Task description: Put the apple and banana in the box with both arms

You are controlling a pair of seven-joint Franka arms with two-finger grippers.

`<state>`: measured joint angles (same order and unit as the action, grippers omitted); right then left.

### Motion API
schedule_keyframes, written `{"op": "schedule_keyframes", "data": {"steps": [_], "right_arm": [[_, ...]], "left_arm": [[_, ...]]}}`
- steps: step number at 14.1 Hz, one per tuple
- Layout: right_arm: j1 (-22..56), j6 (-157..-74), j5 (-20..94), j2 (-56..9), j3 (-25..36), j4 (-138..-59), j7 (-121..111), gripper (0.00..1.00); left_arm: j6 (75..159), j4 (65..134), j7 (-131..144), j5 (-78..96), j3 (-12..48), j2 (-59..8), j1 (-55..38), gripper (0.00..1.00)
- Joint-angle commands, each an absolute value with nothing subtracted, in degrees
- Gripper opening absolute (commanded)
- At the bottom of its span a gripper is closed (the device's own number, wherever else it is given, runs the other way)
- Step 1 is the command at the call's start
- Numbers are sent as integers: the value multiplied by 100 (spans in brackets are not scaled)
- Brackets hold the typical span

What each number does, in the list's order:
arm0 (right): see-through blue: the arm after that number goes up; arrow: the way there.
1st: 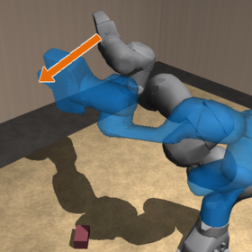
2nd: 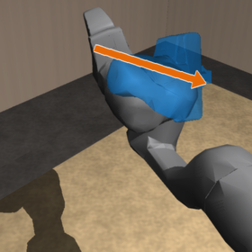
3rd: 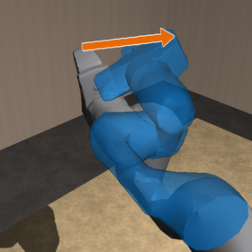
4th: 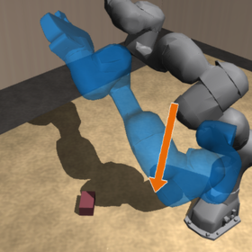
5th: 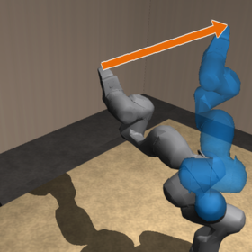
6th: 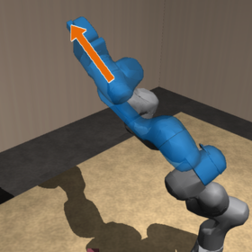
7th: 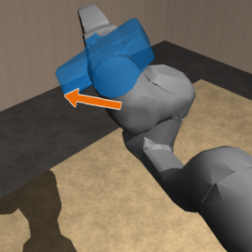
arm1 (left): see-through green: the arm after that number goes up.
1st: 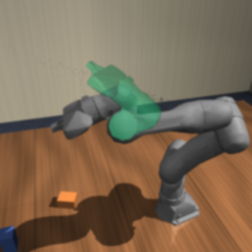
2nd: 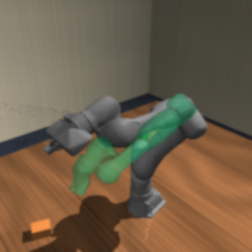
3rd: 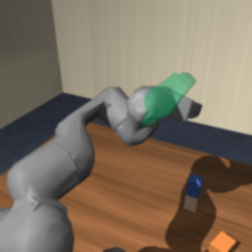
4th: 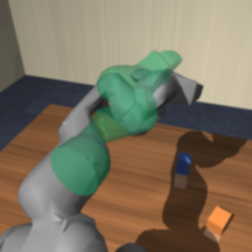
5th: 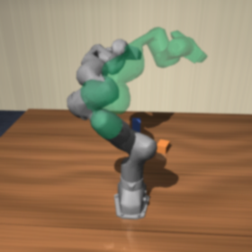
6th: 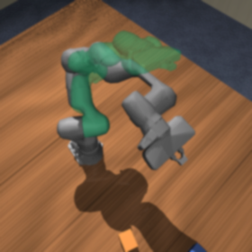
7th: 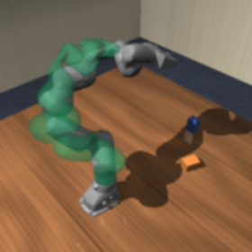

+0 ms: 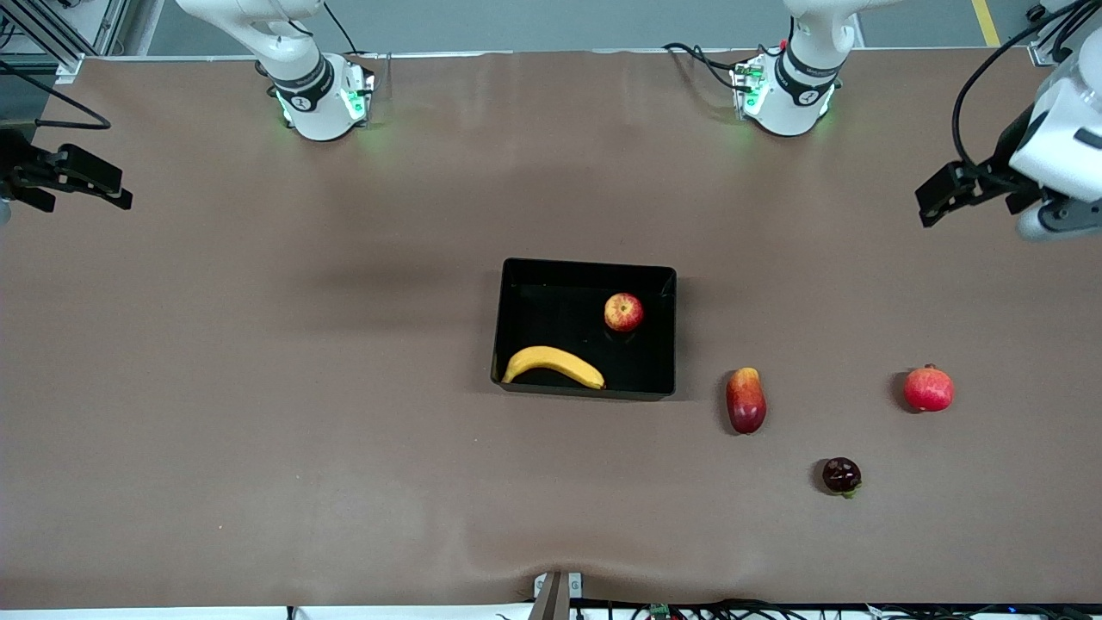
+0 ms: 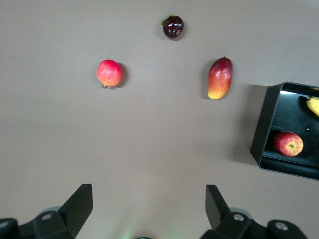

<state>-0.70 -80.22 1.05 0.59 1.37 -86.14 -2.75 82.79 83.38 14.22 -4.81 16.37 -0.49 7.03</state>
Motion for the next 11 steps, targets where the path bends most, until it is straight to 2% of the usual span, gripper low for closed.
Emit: {"op": "schedule_keyframes", "data": {"steps": [1, 5, 11], "right_arm": [[-79, -7998, 167, -9, 114, -8490, -237, 100], [-97, -8015, 202, -9, 114, -8490, -229, 100], [-105, -8016, 229, -9, 114, -8490, -229, 100]], "left_arm": [[8683, 9245, 1274, -264, 915, 632, 81, 100], [8684, 9387, 1266, -141, 914, 686, 0, 100], [8622, 9195, 1160, -61, 809, 642, 17, 100]]}}
